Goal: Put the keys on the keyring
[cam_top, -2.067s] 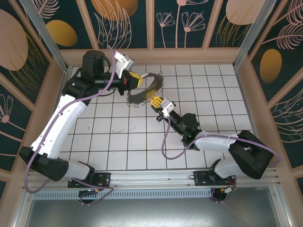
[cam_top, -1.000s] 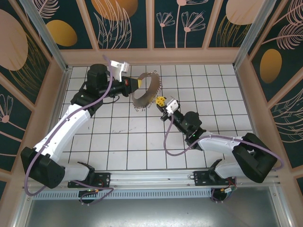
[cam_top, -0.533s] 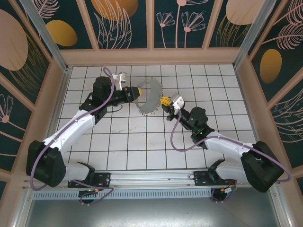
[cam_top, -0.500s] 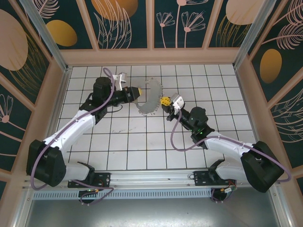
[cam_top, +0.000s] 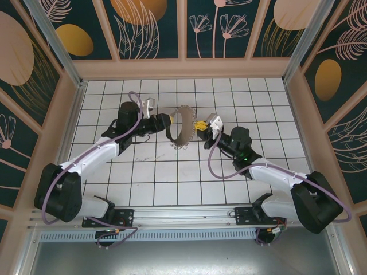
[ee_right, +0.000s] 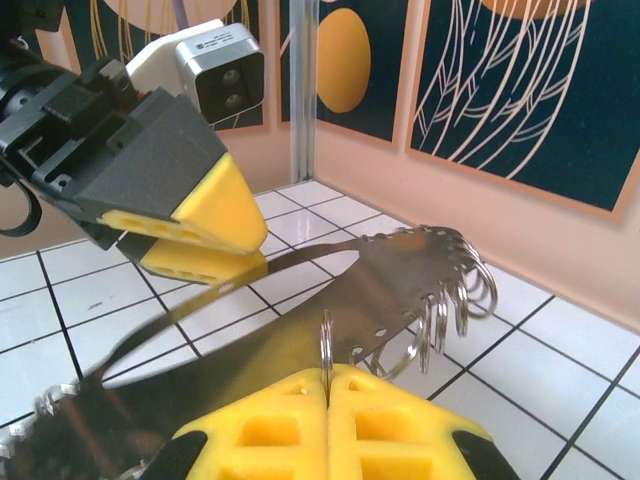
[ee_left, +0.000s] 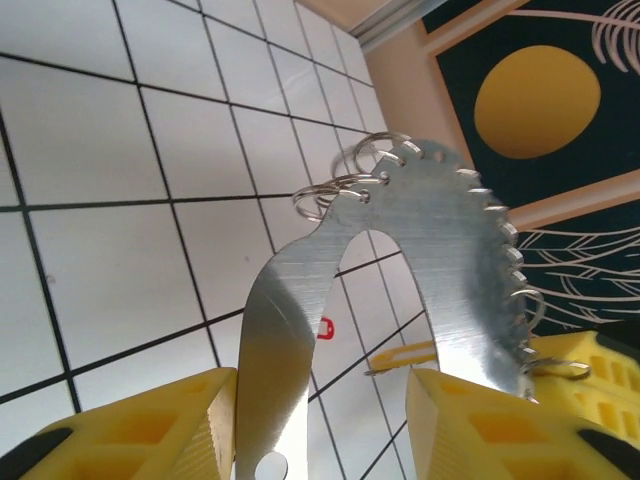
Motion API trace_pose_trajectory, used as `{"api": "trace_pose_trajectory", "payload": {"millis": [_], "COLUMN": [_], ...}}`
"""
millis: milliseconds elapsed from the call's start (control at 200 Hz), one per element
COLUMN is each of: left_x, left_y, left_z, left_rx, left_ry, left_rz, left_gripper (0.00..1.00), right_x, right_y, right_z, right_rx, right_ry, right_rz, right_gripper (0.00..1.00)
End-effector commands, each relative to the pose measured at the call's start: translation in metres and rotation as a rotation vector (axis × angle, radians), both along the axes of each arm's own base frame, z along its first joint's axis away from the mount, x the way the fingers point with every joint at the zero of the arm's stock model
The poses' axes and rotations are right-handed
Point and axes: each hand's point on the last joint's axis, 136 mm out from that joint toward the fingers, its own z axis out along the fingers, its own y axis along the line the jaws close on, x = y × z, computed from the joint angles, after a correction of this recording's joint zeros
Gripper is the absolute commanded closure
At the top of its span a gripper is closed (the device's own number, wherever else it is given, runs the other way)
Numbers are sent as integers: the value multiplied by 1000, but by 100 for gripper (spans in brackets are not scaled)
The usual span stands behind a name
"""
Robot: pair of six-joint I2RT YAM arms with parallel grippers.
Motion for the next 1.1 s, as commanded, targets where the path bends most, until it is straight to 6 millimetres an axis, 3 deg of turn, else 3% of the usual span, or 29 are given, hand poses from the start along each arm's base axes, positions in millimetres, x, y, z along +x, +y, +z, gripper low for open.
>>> {"api": "trace_pose_trajectory", "payload": {"millis": [0,140,245,576,671,811,1021,1096], "left_x": [5,6,6,-3,-12,-41,-73,-76], "left_y": [2,8,14,9,7,-4,-11,-12], "left_z": [-7,-25,-27,21,28,34,21,17], "left_rx": [1,43,53,23,53,53,83,98], "left_ry": [-15,6,-17,-328,-447,-629,-822,-849], "left_rz": [25,57,87,-2,-63,-240,-435,-472], "left_gripper": [50,48,47,52,53,55,55,57], "right_x": [3,7,11,1,-3,-22,-44,-48], "right_y": [6,8,10,19,19,20,24,24], "right_z": [12,0,-12,-54,-67,-66,-69,-69], "right_rx": [26,-12,-54,-146,-177,-168,-235,-250], "right_ry": [11,45,87,173,157,43,-84,-116], "right_rz": [32,27,27,138,153,230,351,374], "right_gripper": [100,100,100,100,100,100,100,100]}}
